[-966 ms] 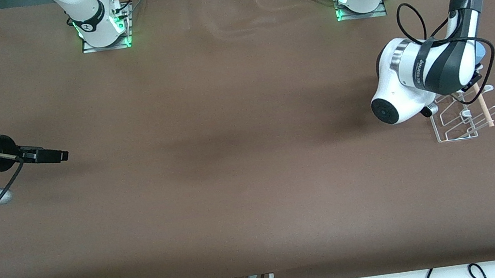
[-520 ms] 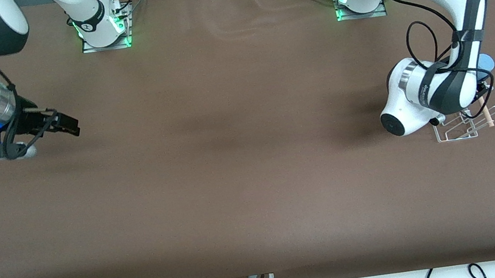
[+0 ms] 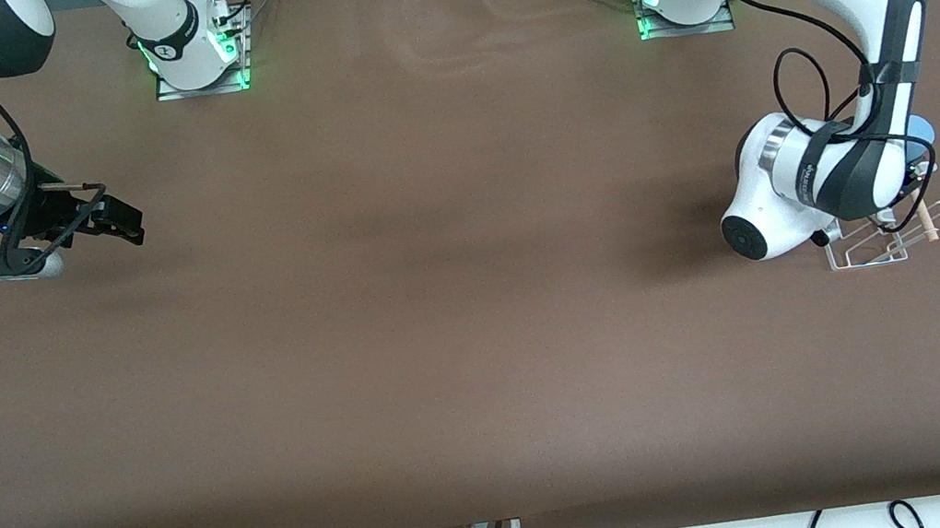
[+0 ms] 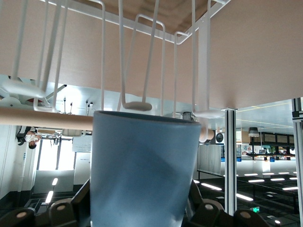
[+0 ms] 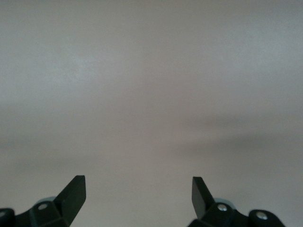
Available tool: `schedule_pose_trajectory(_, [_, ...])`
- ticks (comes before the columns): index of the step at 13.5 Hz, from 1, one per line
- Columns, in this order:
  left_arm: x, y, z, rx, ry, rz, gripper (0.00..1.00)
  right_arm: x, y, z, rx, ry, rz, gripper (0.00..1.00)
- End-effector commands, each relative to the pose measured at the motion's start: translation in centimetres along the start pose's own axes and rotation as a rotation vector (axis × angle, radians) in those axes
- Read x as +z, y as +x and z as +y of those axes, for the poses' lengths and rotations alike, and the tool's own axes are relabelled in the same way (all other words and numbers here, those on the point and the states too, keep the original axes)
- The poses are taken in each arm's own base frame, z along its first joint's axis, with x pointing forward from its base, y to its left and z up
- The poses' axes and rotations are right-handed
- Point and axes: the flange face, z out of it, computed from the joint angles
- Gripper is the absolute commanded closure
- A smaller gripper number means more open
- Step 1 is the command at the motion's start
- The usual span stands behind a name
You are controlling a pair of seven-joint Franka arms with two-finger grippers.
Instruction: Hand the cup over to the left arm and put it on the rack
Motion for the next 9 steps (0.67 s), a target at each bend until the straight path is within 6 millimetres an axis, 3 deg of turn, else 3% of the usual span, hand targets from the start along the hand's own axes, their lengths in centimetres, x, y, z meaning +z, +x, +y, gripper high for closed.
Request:
schedule_pose_trajectory(1, [0.1,0.4,-0.2,-0.002,0.025,-0.012,0.37,0.0,-0.3,-0.1,-0.017,-0.015,-0.002,0.01])
schedule_pose_trajectory(2, [0.1,0.4,-0.1,-0.003,0.025,-0.014,0.00,-0.1,-0.5,-0.7,-0.024,-0.015,0.000,0.01])
schedule_pose_trajectory(6, [-1.3,-1.4,-0.1,-0.039,0.012,-0.004,0.00,0.1,-0.5,-1.8,-0.041,-0.014,-0.001,0.01])
schedule_pose_trajectory(9, [-4.3,-7.6,-0.6,-0.134,-0.126,0.184,0.00,0.1,-0.5,-1.8,-0.043,-0.016,-0.003,0.01])
